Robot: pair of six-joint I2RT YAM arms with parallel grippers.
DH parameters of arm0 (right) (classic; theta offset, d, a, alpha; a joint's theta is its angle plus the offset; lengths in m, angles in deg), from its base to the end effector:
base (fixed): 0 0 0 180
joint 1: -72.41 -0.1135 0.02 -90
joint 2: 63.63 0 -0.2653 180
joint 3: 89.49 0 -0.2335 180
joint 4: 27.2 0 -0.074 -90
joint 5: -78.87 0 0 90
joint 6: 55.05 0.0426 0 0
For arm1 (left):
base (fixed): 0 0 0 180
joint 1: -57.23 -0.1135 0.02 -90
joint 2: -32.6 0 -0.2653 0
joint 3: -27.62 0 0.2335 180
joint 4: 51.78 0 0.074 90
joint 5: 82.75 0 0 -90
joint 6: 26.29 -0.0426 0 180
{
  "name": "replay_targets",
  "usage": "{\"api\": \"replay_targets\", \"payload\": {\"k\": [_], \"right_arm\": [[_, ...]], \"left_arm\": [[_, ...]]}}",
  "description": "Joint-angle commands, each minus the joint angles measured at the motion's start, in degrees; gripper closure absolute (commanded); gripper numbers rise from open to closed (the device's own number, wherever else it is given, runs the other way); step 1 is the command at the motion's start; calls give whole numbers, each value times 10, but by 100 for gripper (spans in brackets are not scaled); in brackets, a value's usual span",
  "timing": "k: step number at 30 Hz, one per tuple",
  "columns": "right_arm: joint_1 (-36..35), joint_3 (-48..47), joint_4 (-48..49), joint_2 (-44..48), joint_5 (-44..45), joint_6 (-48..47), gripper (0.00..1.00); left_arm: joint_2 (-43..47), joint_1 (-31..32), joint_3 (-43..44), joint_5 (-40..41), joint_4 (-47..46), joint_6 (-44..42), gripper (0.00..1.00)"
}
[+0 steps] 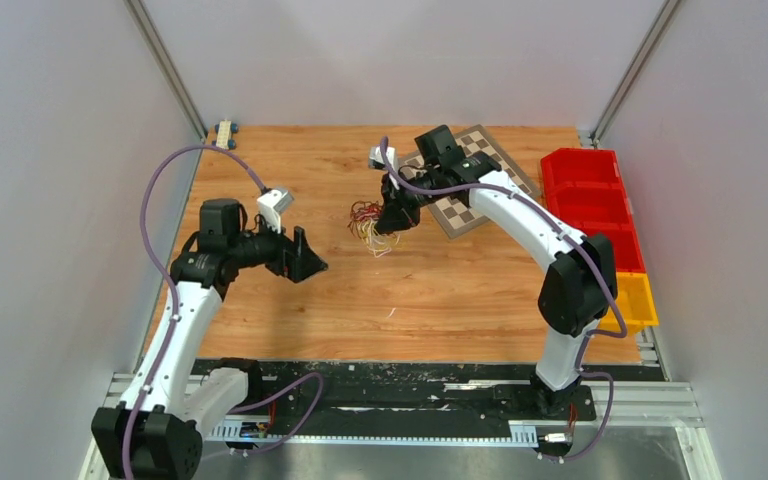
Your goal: Untangle the cables
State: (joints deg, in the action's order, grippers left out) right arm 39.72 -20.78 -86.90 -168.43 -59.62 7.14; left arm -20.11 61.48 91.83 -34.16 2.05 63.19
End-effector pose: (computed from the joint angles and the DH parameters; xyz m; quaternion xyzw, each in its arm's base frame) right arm 0.3034 0.2326 0.3145 -0.5478 0.6821 0.4016 0.2709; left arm 0.1639 -0.0404 0.2998 0.1784 0.8489 -0.3355 0.3673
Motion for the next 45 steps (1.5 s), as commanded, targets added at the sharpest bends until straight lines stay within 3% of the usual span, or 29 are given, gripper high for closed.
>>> {"api": "replay_targets", "payload": {"k": [1, 6, 8, 10, 11, 13, 14, 17, 20, 22, 27, 30, 33, 39, 45], "right_arm": [[-8, -11, -6, -6, -122, 31, 97], [-26, -14, -9, -7, -152, 35, 86], [-28, -14, -9, -3, -164, 39, 85], [-28, -10, -10, 0, -163, 38, 87], [-27, -5, -11, 2, -155, 32, 88], [-25, 9, -14, 6, -142, 25, 90], [-21, 16, -17, 6, -140, 25, 90], [5, 30, -27, 9, -120, 35, 86], [48, 58, -31, 17, -81, 32, 86], [77, 78, -35, 22, -55, 22, 98], [139, 93, -63, 20, -34, 3, 100], [156, 89, -96, 15, -18, -30, 98], [169, 90, -126, 11, 14, -60, 94], [223, 97, -164, 5, 39, -97, 100], [250, 98, -158, 9, 60, -98, 100]], "left_arm": [[-29, 40, 8, -105, -189, 49, 0], [-69, 89, -5, -98, -307, 116, 1], [-95, 100, -7, -100, -326, 130, 11], [-115, 107, -2, -111, -331, 129, 34], [-119, 108, 0, -118, -335, 132, 62], [-124, 108, 10, -128, -337, 138, 95], [-119, 106, 11, -130, -340, 141, 98], [-104, 87, 6, -135, -319, 148, 100], [-82, 16, -13, -141, -273, 144, 100], [-71, -27, -25, -141, -243, 128, 100], [-64, -104, -26, -112, -157, 74, 100], [-74, -145, -25, -97, -118, 40, 100], [-91, -225, -12, -89, -87, 12, 100], [-157, -343, 48, -45, -28, -76, 100], [-207, -368, 69, 25, -3, -146, 100]]}}
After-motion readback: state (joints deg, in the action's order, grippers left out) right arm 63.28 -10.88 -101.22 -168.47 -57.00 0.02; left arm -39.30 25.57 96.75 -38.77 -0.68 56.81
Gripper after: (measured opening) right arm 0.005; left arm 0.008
